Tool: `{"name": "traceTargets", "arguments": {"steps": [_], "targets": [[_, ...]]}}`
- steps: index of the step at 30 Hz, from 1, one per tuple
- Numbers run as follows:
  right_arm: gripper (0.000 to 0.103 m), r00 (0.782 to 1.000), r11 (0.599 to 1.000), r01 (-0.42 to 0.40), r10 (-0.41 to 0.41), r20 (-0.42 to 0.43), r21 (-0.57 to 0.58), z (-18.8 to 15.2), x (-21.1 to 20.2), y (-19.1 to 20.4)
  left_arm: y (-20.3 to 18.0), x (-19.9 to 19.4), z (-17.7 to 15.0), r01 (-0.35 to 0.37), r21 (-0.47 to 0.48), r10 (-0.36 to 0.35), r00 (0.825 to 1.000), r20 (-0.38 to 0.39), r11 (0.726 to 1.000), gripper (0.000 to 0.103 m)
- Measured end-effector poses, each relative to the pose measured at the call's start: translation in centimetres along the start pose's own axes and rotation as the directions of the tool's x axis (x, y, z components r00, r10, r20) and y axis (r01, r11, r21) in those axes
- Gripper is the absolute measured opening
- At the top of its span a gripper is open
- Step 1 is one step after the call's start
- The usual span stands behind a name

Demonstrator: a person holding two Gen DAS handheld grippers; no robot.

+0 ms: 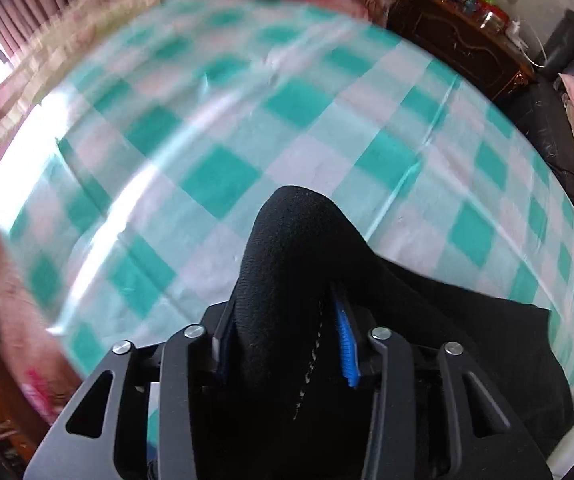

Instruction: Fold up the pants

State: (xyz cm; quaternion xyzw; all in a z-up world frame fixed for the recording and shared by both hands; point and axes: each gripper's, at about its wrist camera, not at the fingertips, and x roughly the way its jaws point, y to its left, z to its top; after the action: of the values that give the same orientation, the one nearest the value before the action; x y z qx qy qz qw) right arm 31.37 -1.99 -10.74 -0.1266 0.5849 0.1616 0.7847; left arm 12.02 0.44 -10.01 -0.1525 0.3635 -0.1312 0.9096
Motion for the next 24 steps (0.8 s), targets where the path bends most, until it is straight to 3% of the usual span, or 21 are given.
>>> {"name": "traceTargets", "arguments": {"steps": [3,6,8,11,14,16,19,20,22,24], "targets": [[0.038,0.989,0.994,-0.093,0.085,0.118,0.063,-1.1,-7.0,-5.2,-6.9,-2.0,1.8,-0.038,0.217,0.024,0.997,0.068,0.975,0.031],[0.039,0.96,0.964,-0.213,0.177,0.217,0.156,-3.6,-13.3,-13.2,-15.7,-2.8,2.7,-0.059,0.436,0.011,0.994,0.113,0.898,0.031],[0.04,0.944,0.946,-0.242,0.178,0.276,0.217,-6.0,-16.5,-18.8,-21.5,-2.4,2.5,-0.06,0.559,-0.015,0.992,0.129,0.827,0.031],[0.064,0.934,0.923,-0.23,0.12,0.336,0.308,-11.3,-19.4,-27.2,-31.2,-0.8,-0.3,-0.069,0.744,-0.057,0.988,0.142,0.664,0.031],[0.07,0.934,0.876,-0.265,0.128,0.335,0.404,-18.0,-18.1,-35.2,-38.1,3.0,-4.9,-0.057,0.848,-0.079,0.99,0.116,0.527,0.031],[0.07,0.939,0.829,-0.294,0.159,0.304,0.476,-22.4,-15.1,-39.8,-41.0,5.8,-9.2,-0.026,0.89,-0.079,0.995,0.069,0.455,0.031],[0.071,0.943,0.779,-0.325,0.226,0.245,0.535,-27.3,-9.6,-43.7,-43.3,9.0,-15.7,0.01,0.92,-0.047,0.999,0.009,0.393,0.033],[0.071,0.943,0.768,-0.33,0.238,0.235,0.548,-28.3,-8.5,-44.4,-43.6,9.7,-17.0,0.001,0.928,-0.04,0.999,0.015,0.373,0.036],[0.071,0.928,0.731,-0.372,0.282,0.242,0.573,-30.2,-6.1,-45.7,-43.6,10.4,-20.3,-0.063,0.957,-0.04,0.996,0.078,0.282,0.059],[0.071,0.905,0.709,-0.424,0.312,0.289,0.564,-30.9,-6.0,-46.1,-43.3,10.5,-22.0,-0.122,0.966,-0.052,0.989,0.137,0.226,0.065]]}}
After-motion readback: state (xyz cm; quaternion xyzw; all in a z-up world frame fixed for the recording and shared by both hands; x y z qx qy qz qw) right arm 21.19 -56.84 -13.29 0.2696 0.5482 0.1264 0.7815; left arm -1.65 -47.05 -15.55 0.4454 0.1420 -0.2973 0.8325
